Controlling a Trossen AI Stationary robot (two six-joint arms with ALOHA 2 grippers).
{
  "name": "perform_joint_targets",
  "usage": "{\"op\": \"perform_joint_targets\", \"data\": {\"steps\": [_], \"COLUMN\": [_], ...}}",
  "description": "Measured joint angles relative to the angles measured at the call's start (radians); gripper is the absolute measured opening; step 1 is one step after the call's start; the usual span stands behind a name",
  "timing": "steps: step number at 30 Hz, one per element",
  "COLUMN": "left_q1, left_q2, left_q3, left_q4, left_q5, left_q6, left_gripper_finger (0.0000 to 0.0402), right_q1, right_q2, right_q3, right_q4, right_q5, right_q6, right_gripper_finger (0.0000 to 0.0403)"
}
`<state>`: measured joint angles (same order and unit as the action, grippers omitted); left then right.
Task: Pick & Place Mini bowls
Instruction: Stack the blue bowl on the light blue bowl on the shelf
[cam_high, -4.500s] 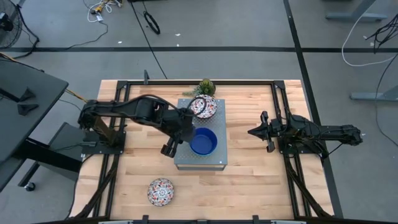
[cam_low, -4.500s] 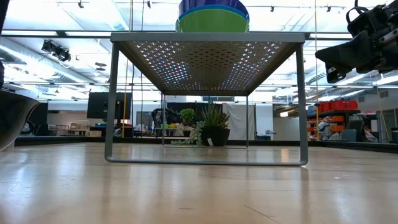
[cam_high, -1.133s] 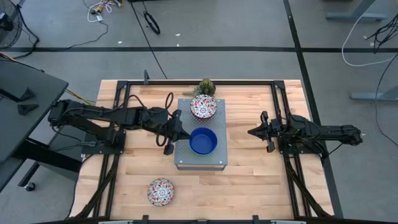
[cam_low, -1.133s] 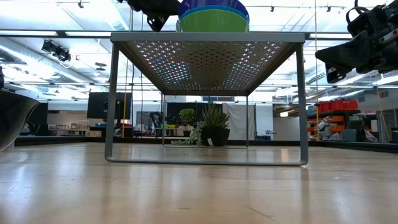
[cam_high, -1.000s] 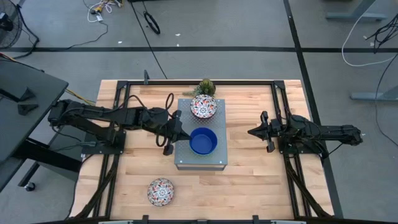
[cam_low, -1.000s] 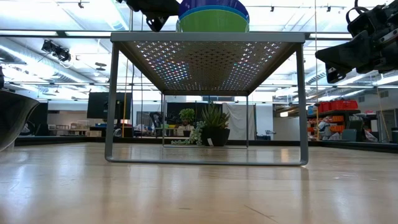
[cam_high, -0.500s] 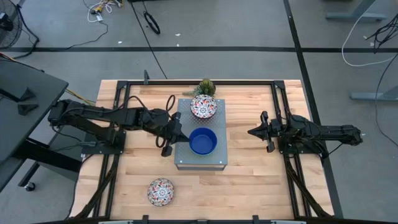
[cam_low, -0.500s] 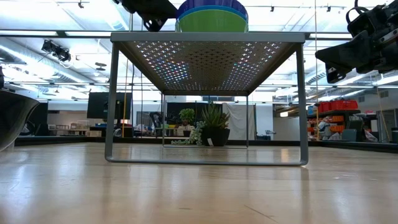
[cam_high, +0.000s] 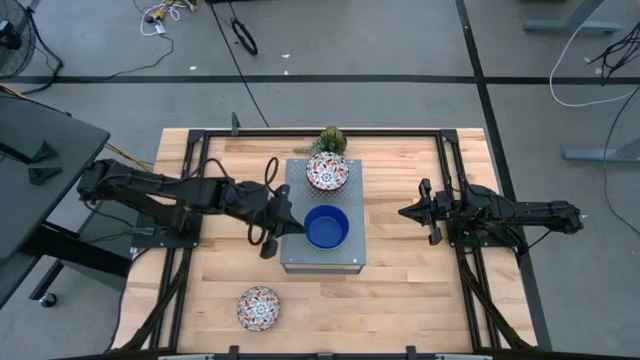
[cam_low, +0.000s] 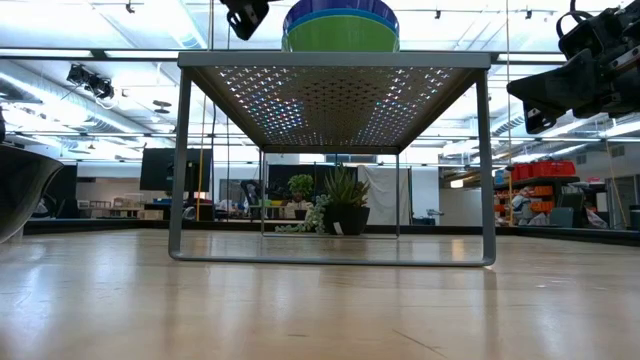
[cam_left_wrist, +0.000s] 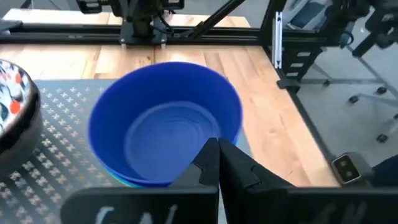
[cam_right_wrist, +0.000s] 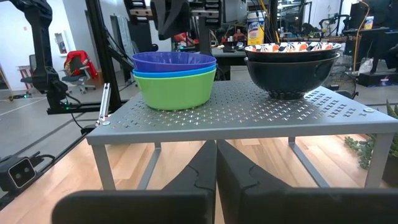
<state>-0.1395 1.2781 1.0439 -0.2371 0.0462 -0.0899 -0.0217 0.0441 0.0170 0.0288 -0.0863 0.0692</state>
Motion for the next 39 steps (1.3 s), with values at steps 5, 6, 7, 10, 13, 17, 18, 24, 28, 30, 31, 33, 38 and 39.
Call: {"op": "perform_joint_targets", "data": {"steps": [5,6,7,10,13,17,18,24,28,30,31,33,38,39], "left_q1": [-0.051,-0.062,-0.072,-0.101,-0.128,-0.143,-0.145,-0.156,-0.167,-0.169,-0.169,-0.173,-0.187,-0.192], "left_q2": [0.0,0.0,0.0,0.0,0.019,0.055,0.064,0.139,0.189,0.208,0.217,0.234,0.263,0.264], "left_q3": [0.0,0.0,0.0,0.0,0.013,0.059,0.072,0.14,0.172,0.177,0.177,0.177,0.177,0.176], "left_q4": [0.011,0.027,0.044,0.104,0.131,0.129,0.13,0.13,0.127,0.127,0.129,0.125,0.122,0.116], "left_q5": [-0.076,-0.096,-0.115,-0.174,-0.226,-0.243,-0.248,-0.345,-0.422,-0.453,-0.463,-0.472,-0.491,-0.493], "left_q6": [-0.094,-0.113,-0.126,-0.145,-0.162,-0.161,-0.161,-0.189,-0.222,-0.245,-0.263,-0.294,-0.3,-0.3], "left_gripper_finger": [0.0,0.0,0.0,0.0,0.0,0.0,0.0,0.0,0.0,0.0,0.0,0.0,0.0,0.0], "right_q1": [0.0,0.0,0.0,0.0,0.0,0.0,0.0,0.0,0.0,0.0,0.0,0.0,0.0,0.0], "right_q2": [0.0,0.0,0.0,0.0,0.0,0.0,0.0,0.0,0.0,0.0,0.0,0.0,0.0,0.0], "right_q3": [0.0,0.0,0.0,0.0,0.0,0.0,0.0,0.0,0.0,0.0,0.0,0.0,0.0,0.0], "right_q4": [0.0,0.0,0.0,0.0,0.0,0.0,0.0,0.0,0.0,0.0,0.0,0.0,0.0,0.0], "right_q5": [0.0,0.0,0.0,0.0,0.0,0.0,0.0,0.0,0.0,0.0,0.0,0.0,0.0,0.0], "right_q6": [0.0,0.0,0.0,0.0,0.0,0.0,0.0,0.0,0.0,0.0,0.0,0.0,0.0,0.0], "right_gripper_finger": [0.0011,0.0011,0.0011,0.0011,0.0011,0.0011,0.0011,0.0011,0.0011,0.0011,0.0011,0.0011,0.0011,0.0011]}}
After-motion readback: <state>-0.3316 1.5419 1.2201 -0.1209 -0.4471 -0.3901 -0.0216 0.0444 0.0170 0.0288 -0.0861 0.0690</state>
